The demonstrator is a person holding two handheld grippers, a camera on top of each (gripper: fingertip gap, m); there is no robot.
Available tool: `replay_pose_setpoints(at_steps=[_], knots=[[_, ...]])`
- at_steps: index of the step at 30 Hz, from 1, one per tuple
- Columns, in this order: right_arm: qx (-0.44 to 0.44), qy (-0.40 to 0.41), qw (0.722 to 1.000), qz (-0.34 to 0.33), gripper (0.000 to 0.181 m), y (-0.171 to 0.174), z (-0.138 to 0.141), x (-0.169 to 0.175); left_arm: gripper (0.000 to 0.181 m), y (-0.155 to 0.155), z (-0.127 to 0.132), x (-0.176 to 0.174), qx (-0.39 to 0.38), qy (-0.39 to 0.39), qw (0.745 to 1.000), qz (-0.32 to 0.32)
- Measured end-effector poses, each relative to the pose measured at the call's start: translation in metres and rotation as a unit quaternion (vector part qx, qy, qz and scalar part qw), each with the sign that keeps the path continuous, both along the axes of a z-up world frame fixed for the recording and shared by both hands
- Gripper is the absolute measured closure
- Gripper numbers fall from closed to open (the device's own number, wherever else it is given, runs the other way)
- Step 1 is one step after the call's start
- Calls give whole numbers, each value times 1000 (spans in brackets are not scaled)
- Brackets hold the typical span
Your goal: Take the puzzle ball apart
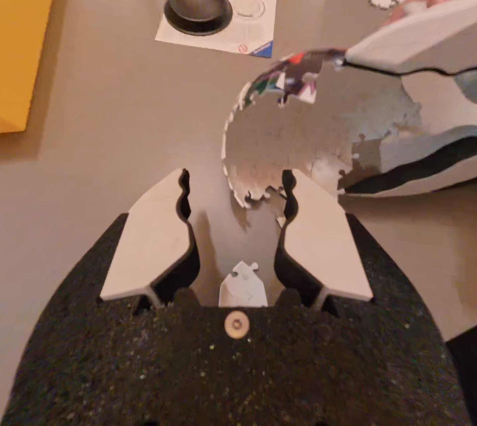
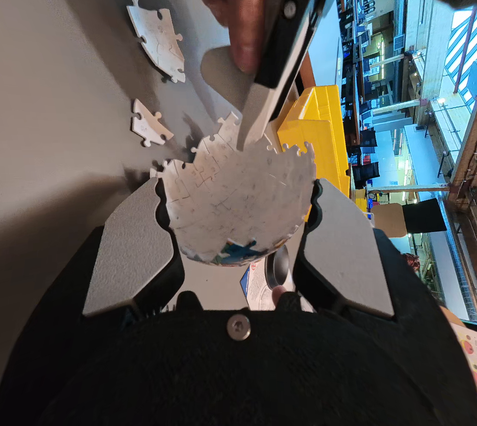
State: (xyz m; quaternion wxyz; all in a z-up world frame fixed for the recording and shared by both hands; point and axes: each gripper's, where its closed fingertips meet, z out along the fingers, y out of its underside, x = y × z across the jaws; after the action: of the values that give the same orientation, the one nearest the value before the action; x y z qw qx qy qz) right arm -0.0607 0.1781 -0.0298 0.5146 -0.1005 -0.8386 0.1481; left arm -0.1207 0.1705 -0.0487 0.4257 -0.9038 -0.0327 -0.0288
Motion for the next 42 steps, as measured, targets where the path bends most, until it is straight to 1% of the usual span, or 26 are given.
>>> replay_pose_setpoints(at_steps=[2, 5, 6, 8, 11, 13, 15, 17, 18, 19, 20, 21, 22, 23, 24, 26, 28, 31, 33, 36, 38, 42], knots=[[1, 1, 1000, 2, 74, -3, 0, 0, 111, 7, -8, -3, -10, -22, 1000, 9], [2, 5, 1000, 3, 73, -5, 0, -1, 110, 11, -35, -9, -64, -13, 997, 35], [3, 6, 1000, 3, 73, -5, -1, -1, 107, 10, -42, -8, -80, -12, 996, 37], [3, 8, 1000, 3, 74, -5, 0, -2, 107, 8, -51, -9, -101, 1, 994, 48], [8, 9, 1000, 8, 81, -7, 0, -2, 104, 5, -53, -12, -116, 43, 991, 53], [11, 16, 1000, 5, 79, -6, 2, -2, 101, 3, -53, -16, -127, 70, 988, 51], [4, 23, 1000, 0, 79, -1, 11, 1, 101, 4, -50, -17, -123, 78, 988, 51], [-31, 38, 999, -9, 76, 7, 28, 4, 102, 3, -52, -19, -129, 83, 987, 51], [-60, 40, 997, -15, 76, 13, 35, 7, 99, 3, -54, -19, -132, 83, 986, 50], [-95, 36, 995, -24, 74, 21, 41, 10, 99, 3, -55, -18, -131, 78, 987, 46], [-129, 27, 991, -35, 68, 32, 42, 11, 100, 3, -55, -17, -129, 72, 988, 44], [-158, 5, 986, -48, 61, 44, 36, 13, 99, 3, -55, -18, -128, 71, 988, 44], [-186, -32, 980, -60, 57, 55, 23, 14, 99, 3, -55, -19, -128, 72, 988, 43], [-207, -72, 974, -63, 56, 63, 8, 16, 98, 3, -55, -20, -127, 74, 988, 42], [-222, -94, 969, -51, 58, 66, -3, 15, 97, 3, -55, -20, -127, 75, 988, 40], [-242, -101, 965, -21, 61, 64, -8, 8, 98, 3, -55, -20, -128, 78, 988, 33], [-261, -119, 958, -3, 57, 59, -7, -2, 95, 4, -54, -22, -127, 83, 988, 26], [-260, -159, 952, 27, 60, 50, -19, -15, 90, 6, -55, -25, -124, 84, 989, 15], [-244, -147, 958, 42, 66, 46, -22, -25, 82, 6, -55, -28, -122, 86, 989, 9], [-255, -137, 953, 86, 64, 31, -19, -31, 79, 9, -55, -30, -115, 87, 989, -12], [-246, -127, 955, 102, 63, 25, -21, -33, 77, 11, -55, -31, -114, 92, 989, -25], [-191, -98, 970, 117, 53, 19, -26, -36, 75, 15, -53, -32, -109, 112, 986, -48]])
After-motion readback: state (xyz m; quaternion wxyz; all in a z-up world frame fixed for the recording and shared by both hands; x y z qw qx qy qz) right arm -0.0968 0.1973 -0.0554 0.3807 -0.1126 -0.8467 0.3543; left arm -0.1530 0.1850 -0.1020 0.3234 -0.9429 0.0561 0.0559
